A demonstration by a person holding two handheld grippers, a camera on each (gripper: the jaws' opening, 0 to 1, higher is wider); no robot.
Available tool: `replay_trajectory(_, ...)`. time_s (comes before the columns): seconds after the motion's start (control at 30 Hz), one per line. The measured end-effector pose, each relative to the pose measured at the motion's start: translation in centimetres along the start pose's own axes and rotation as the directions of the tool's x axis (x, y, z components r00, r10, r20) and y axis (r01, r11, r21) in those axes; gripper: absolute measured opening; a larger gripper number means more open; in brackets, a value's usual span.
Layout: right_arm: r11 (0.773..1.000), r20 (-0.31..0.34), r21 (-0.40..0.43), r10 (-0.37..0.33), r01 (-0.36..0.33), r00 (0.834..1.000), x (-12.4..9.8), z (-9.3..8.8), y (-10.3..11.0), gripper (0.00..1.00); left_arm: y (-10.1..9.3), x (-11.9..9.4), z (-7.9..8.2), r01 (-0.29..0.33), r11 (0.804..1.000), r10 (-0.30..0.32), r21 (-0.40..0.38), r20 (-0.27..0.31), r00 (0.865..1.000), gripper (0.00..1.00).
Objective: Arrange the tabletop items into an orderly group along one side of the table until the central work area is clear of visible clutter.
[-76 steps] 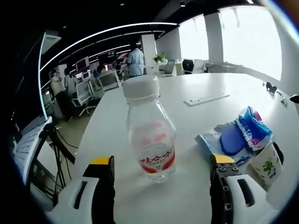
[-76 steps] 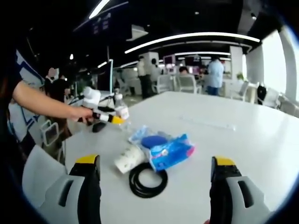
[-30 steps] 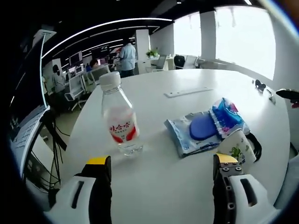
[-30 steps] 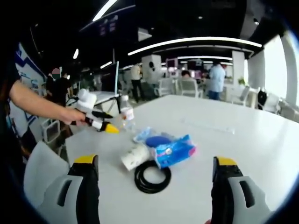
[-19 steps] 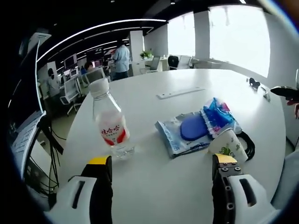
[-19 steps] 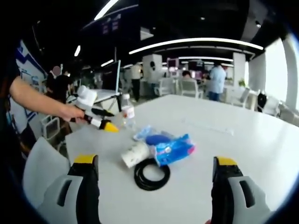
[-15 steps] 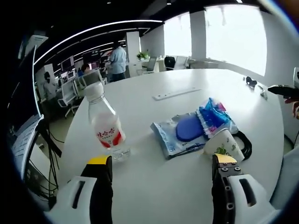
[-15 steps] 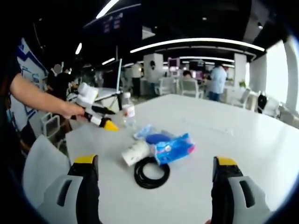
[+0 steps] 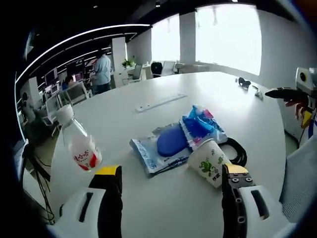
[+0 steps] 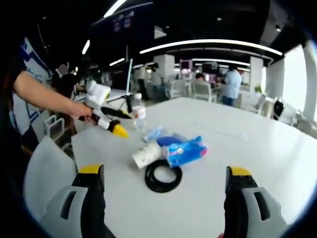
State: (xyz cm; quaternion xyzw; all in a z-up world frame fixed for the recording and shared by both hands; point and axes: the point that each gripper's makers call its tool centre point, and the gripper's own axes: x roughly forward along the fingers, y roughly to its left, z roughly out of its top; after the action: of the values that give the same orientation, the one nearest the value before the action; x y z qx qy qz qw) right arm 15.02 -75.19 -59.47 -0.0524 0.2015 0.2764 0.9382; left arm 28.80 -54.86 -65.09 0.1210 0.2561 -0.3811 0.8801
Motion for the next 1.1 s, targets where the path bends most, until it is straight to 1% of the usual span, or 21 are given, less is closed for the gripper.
replay_trajectory(0.1,1.000,0.002,0.009,0.000,0.000,1.000,-0.3,-0.1,0.0,1.00,-0.5,0.4,0.3,0.009,0.999,-0.008,0.054,-0.009,1.000,0.78)
replay_trajectory(0.23,1.000,-0.011,-0.001,0.009,-0.009,1.000,-0.4,-0.6,0.2,1.00,-1.1,0.8,0.5,0.034,0.998,-0.033,0.053,-0.009,0.999,0.71)
replay_trajectory(0.3,1.000,-0.015,-0.008,0.007,-0.007,1.000,-0.5,-0.7,0.3,1.00,-1.6,0.9,0.5,0.060,0.997,-0.059,0.052,-0.009,0.998,0.67)
replay_trajectory(0.33,1.000,-0.013,-0.006,0.007,-0.007,1.000,-0.6,-0.7,0.3,1.00,-2.1,1.1,0.5,0.085,0.995,-0.084,0.059,-0.013,0.996,0.64)
replay_trajectory(0.43,1.000,-0.012,0.004,0.005,-0.005,1.000,-0.7,-0.8,0.2,1.00,-2.6,1.4,0.6,0.112,0.990,-0.111,0.082,-0.021,0.994,0.57)
replay_trajectory(0.53,1.000,-0.017,0.013,0.006,-0.006,1.000,-0.7,-1.1,0.3,1.00,-2.8,1.7,0.6,0.129,0.989,-0.127,0.077,-0.027,0.991,0.54)
replay_trajectory(0.63,1.000,-0.022,0.019,0.008,-0.008,1.000,-0.7,-1.4,0.3,1.00,-3.3,2.1,0.5,0.163,0.984,-0.160,0.076,-0.037,0.986,0.51)
replay_trajectory(0.7,1.000,-0.025,0.022,0.008,-0.007,1.000,-0.8,-1.5,0.3,1.00,-3.9,2.5,0.3,0.198,0.975,-0.193,0.101,-0.055,0.980,0.46)
replay_trajectory(0.8,1.000,-0.030,0.028,0.010,-0.009,1.000,-0.8,-1.8,0.4,1.00,-4.1,3.0,0.1,0.215,0.970,-0.208,0.114,-0.068,0.976,0.41)
replay_trajectory(0.87,0.999,-0.033,0.032,0.007,-0.006,0.999,-0.8,-2.0,0.2,1.00,-4.2,3.4,-0.1,0.216,0.970,-0.207,0.111,-0.082,0.975,0.42)
replay_trajectory(0.97,0.999,-0.036,0.039,0.010,-0.008,0.999,-0.8,-2.1,0.1,1.00,-4.3,3.9,0.2,0.228,0.968,-0.221,0.104,-0.079,0.972,0.41)
replay_trajectory(1.1,0.999,-0.042,0.042,0.014,-0.012,0.999,-0.8,-2.2,-0.3,1.00,-4.9,4.5,0.7,0.268,0.958,-0.260,0.105,-0.083,0.962,0.40)
